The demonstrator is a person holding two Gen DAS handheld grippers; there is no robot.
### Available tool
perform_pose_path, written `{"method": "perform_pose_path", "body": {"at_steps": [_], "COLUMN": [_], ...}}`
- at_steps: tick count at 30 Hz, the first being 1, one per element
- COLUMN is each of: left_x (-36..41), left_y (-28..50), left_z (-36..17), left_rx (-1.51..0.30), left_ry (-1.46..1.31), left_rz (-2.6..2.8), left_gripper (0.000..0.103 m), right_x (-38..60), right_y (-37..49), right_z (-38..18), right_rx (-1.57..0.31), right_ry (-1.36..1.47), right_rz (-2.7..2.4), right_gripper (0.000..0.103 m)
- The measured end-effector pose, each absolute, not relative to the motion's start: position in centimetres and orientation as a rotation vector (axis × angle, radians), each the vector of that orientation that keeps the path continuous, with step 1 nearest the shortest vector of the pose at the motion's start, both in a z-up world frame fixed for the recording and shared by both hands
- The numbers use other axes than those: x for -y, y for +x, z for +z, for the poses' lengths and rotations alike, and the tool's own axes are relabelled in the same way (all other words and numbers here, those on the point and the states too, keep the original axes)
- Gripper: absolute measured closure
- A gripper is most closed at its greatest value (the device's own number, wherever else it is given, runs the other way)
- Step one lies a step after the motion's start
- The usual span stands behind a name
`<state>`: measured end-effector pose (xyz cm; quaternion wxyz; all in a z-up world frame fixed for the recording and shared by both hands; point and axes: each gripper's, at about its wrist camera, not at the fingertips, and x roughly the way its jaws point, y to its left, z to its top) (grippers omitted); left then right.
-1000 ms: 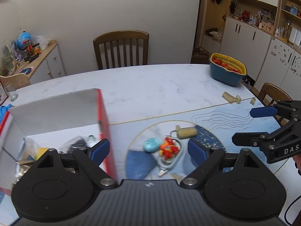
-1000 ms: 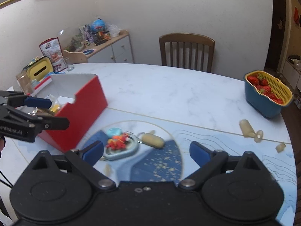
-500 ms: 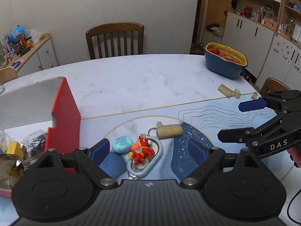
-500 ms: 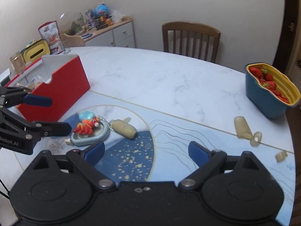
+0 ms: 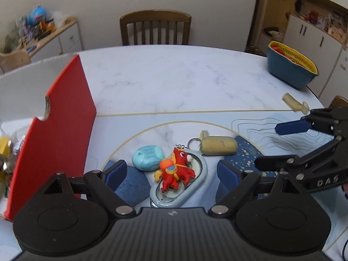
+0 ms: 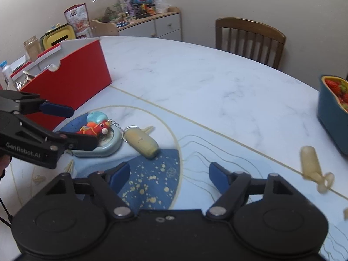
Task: Organize objects
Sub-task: 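Grasp red horse keychain with left tool while right tool grasps cream tube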
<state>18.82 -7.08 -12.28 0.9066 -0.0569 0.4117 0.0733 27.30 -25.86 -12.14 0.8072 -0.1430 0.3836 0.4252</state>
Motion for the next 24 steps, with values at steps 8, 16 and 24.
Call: {"method": "perform_pose_path", "body": {"at_steps": [8,16,24], "left_x": [6.9,7.2,7.4], "left_y": [18.9,19.2,19.4], "left_z": [-13.1,-13.4,-13.1], "left_rx": [-0.853,-0.854,-0.859], "left_ry": [-0.142,-0.130,-0.107], "left_rz": [0.161,0.128,0.118], "left_gripper": [0.030,0.052,0.065], "right_x": [23.3,21.8,21.1], "right_y": [27.8,28.1,27.8], "right_z": [-13.4,-13.6,-13.5], "right_rx": [-0.801,-0.788,-0.777], "right_ry": [-0.358,-0.383,-0.407], "right_rz": [0.983,1.032,1.035], "right_gripper": [0.037,0.050,0.073]}}
